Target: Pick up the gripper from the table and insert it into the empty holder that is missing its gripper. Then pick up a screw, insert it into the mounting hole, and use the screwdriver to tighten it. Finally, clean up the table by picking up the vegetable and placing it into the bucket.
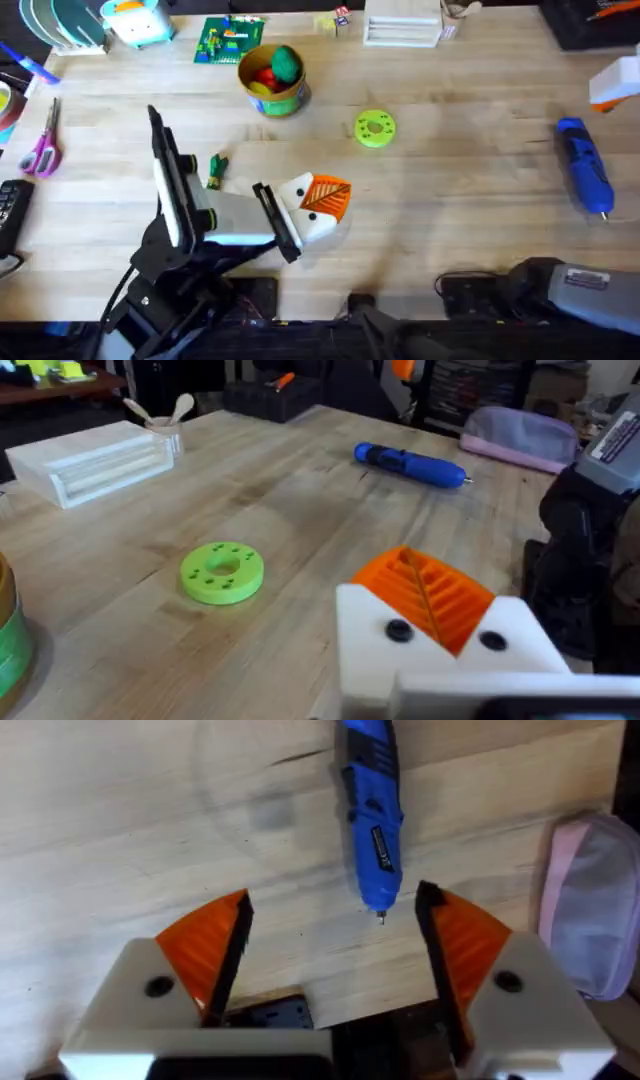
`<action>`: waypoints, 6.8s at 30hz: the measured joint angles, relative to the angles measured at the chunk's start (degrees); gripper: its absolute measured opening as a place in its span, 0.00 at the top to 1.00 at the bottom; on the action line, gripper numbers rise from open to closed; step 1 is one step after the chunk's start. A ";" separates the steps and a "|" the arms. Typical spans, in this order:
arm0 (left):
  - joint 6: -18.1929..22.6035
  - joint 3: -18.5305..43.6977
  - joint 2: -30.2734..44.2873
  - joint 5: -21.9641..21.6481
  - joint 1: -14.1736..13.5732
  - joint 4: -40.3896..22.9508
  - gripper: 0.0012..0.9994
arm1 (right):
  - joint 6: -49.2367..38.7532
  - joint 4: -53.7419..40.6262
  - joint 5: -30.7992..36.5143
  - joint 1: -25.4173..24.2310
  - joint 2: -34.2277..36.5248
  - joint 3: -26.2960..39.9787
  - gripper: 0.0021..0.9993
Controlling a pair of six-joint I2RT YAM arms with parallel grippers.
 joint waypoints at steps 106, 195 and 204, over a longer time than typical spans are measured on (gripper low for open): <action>0.00 -0.02 0.00 -2.60 0.00 -0.04 0.99 | 3.24 11.34 -25.44 -12.09 -5.13 4.98 0.86; 0.00 -0.02 -0.01 -3.04 0.00 -0.07 0.99 | 36.53 131.66 -42.37 65.51 -26.24 -57.37 0.91; 0.00 -0.02 0.00 -3.05 0.00 -0.05 0.99 | 30.79 126.57 -42.25 68.57 -26.24 -57.37 0.91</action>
